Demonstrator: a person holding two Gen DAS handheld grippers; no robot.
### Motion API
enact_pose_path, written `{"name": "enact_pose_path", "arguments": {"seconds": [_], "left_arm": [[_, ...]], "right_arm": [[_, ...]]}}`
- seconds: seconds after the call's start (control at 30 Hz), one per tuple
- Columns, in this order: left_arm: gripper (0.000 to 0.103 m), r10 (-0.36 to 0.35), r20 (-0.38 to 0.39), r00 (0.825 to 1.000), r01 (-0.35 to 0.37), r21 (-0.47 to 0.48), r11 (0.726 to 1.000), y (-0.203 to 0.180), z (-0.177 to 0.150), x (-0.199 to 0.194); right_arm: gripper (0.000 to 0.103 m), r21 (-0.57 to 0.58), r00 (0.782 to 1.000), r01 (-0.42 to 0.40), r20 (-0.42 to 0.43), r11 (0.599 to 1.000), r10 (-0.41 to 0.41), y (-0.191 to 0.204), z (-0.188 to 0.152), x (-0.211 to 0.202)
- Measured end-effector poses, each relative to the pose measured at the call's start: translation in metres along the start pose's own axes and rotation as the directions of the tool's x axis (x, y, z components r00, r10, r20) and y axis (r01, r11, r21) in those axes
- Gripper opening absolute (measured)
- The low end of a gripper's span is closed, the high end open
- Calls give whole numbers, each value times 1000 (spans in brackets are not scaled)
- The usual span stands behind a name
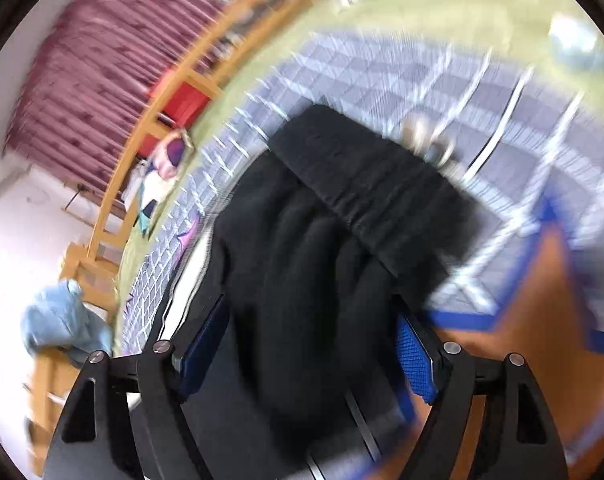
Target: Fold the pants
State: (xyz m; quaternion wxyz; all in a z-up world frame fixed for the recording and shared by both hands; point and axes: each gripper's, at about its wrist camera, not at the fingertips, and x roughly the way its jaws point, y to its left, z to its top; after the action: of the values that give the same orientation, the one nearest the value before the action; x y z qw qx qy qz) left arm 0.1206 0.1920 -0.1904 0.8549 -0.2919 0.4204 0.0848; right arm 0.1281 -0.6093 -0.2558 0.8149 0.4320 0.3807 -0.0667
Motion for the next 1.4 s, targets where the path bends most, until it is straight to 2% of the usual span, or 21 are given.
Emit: {"name": "enact_pose_path", "arguments": {"seconds": [0.03, 0.07, 0.13, 0.2, 0.27, 0.3, 0.37, 0.43, 0.5, 0.53, 0.57, 0.6, 0.67, 0.73, 0.8, 0.87, 1.0, 1.1, 1.2, 1.33, 1.4], "left_arm": [[70, 0, -3, 1000, 0, 12, 1000, -6, -7, -1], [70, 5, -5, 1000, -5, 30, 1000, -13, -9, 0], [70, 17, 16, 1000, -18, 77, 997, -23, -14, -7], [70, 30, 54, 998, -36, 124, 992, -30, -18, -17], [70, 42, 89, 995, -55, 150, 987, -31, -21, -27], [70, 43, 93, 995, -57, 153, 986, -31, -22, -28], [71, 43, 80, 996, -55, 160, 986, -32, -24, -25], [71, 66, 56, 996, -75, 161, 984, -30, -25, -18], [71, 76, 44, 996, -81, 146, 986, -24, -24, -13], [71, 73, 43, 996, -79, 137, 987, -21, -23, -12], [71, 75, 46, 996, -81, 129, 988, -19, -22, -11], [71, 82, 51, 995, -88, 129, 988, -16, -20, -12], [71, 96, 69, 993, -105, 150, 983, -13, -15, -14], [71, 104, 99, 990, -121, 184, 976, -11, -9, -18], [71, 98, 120, 988, -122, 218, 968, -10, 1, -19], [70, 84, 139, 987, -115, 229, 967, -11, 15, -18], [70, 37, 131, 991, -62, 194, 979, -7, 50, -5], [69, -5, 109, 994, -14, 172, 985, -5, 85, 20], [68, 3, 97, 995, -20, 172, 985, -6, 115, 49], [60, 5, 79, 997, -19, 187, 982, -9, 142, 86], [60, 32, 69, 997, -45, 189, 981, -9, 152, 105]], "right_arm": [[53, 49, 1000, -14, -2, 999, 14, -2, 4, 13], [27, 83, 1000, 14, 16, 996, -16, 0, 7, 19], [18, -17, 1000, -1, 31, 1000, 2, 24, 22, 12], [18, -160, 991, -46, 113, 986, 65, 49, 34, -21], [18, -226, 979, -75, 168, 971, 114, 55, 44, -44], [19, -232, 978, -48, 187, 971, 93, 53, 50, -46], [31, -217, 986, 32, 168, 976, 5, 38, 61, -32], [34, -204, 994, 102, 45, 974, -95, 15, 65, -4], [40, -220, 983, 161, -56, 962, -177, 0, 57, 11], [42, -233, 983, 159, -52, 959, -175, -5, 52, 7], [50, -245, 984, 161, -30, 956, -173, -8, 45, 0], [52, -259, 979, 195, -2, 946, -202, -8, 40, -11], [54, -309, 960, 280, 59, 909, -275, -1, 31, -32], [54, -384, 931, 362, 115, 849, -345, 14, 20, -51], [54, -426, 910, 413, 172, 805, -376, 32, 13, -66], [54, -467, 900, 435, 218, 770, -377, 52, 6, -81], [54, -529, 926, 376, 208, 761, -314, 119, -16, -61], [54, -552, 934, 358, 203, 753, -295, 151, -41, -38], [54, -581, 940, 340, 196, 740, -279, 182, -69, -14], [54, -585, 952, 303, 156, 752, -263, 204, -103, 13], [54, -590, 947, 316, 155, 742, -280, 212, -117, 23]]}}
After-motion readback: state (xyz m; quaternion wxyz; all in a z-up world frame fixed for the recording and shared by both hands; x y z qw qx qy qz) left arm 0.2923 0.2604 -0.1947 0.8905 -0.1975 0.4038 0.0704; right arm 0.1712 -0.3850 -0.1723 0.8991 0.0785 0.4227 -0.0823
